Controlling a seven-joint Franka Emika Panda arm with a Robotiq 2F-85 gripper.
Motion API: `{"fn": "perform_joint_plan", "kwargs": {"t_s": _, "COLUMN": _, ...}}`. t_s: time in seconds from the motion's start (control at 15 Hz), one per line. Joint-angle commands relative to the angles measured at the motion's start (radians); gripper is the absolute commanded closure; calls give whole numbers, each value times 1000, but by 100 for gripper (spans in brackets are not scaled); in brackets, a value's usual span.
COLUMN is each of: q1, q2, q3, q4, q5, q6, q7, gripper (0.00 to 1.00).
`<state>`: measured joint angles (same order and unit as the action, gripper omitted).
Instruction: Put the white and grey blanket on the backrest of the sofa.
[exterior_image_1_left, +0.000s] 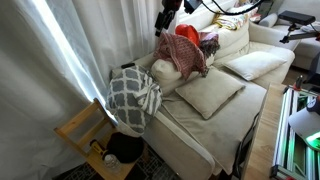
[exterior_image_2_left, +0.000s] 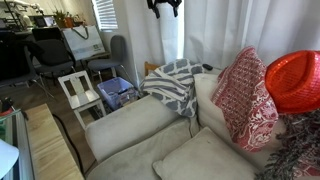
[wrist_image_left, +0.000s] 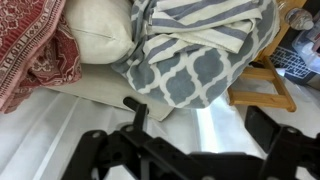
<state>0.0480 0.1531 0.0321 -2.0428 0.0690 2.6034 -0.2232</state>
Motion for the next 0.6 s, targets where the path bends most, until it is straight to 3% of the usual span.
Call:
{"fn": "perform_joint_plan", "kwargs": {"t_s": 0.0, "q1": -19, "q2": 243, "q3": -2, "q4": 228, "q5": -47, "q6": 49, "q7": -16, "gripper": 0}}
{"fn": "perform_joint_plan", "kwargs": {"t_s": 0.2, "q1": -62, "q2": 420, "q3": 31, "q4": 405, "q5": 21, "q6": 93, "q7": -153, "gripper": 0}}
{"fn": "perform_joint_plan", "kwargs": {"t_s": 0.53, "q1": -196, "q2": 703, "q3": 152, "q4": 695, "q5": -10, "q6": 119, "q7": -334, "gripper": 0}}
